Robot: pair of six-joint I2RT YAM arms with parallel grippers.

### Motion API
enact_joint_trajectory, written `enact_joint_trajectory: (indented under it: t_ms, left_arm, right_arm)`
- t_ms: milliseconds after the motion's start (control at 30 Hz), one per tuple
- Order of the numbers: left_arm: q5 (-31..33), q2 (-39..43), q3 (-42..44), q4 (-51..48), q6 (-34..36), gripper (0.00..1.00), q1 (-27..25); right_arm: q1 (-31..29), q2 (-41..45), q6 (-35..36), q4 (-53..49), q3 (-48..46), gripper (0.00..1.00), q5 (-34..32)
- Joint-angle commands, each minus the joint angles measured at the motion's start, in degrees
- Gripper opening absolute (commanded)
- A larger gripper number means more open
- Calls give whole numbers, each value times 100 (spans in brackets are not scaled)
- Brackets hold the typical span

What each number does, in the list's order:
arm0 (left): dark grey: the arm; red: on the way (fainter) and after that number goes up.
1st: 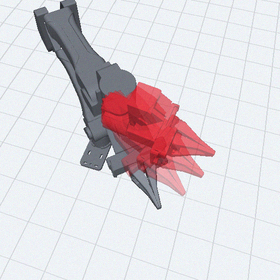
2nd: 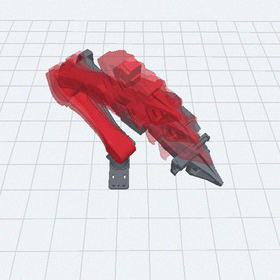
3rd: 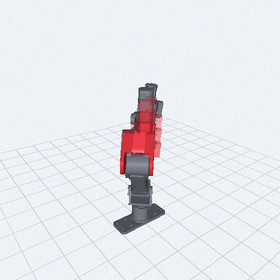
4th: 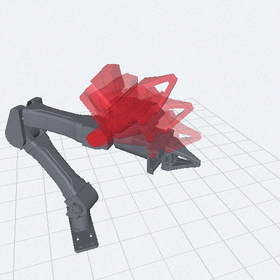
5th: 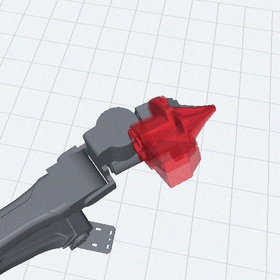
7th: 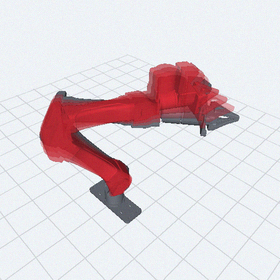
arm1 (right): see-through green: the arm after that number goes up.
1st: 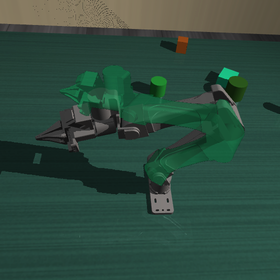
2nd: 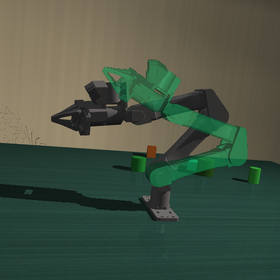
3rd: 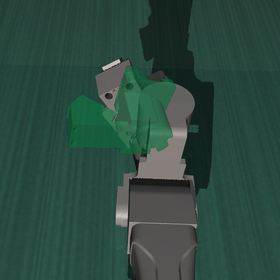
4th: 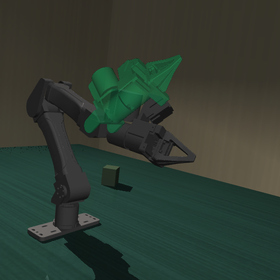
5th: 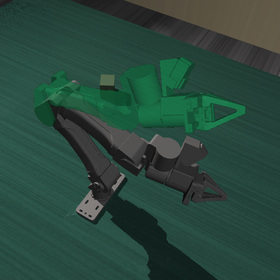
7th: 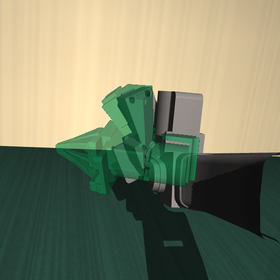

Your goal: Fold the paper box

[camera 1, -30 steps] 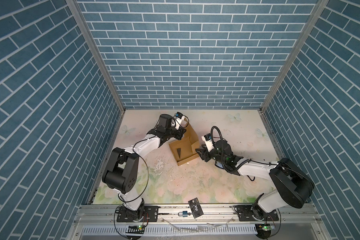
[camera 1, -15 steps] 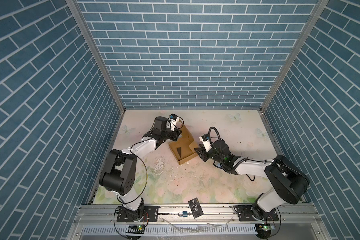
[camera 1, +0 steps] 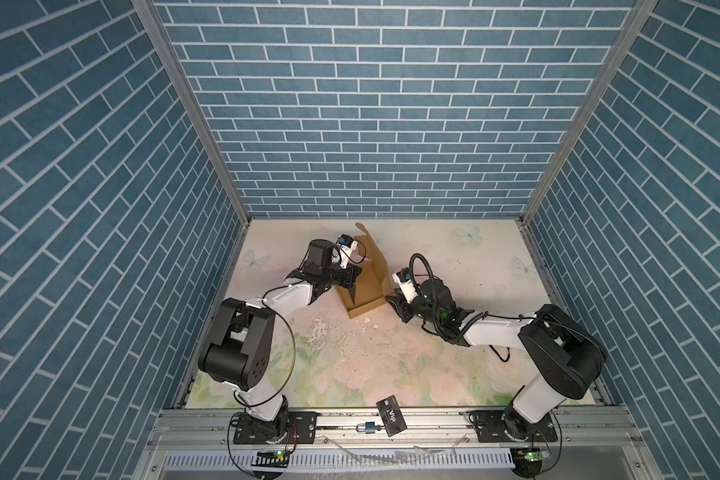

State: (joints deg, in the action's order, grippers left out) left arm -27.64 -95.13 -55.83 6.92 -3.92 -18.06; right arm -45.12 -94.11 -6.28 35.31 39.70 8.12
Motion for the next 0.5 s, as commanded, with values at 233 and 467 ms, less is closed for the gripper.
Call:
enact_joint_trajectory:
  t_ms: [233,467]
  left_arm:
    - [-143,295,-309,-370,218,32,185]
    - [-1173,65,-1289,-900,1191,51,989]
  right_arm:
    - [-84,263,629,-323,122,40,-141]
    - [30,785,1024,-865,21,41,12]
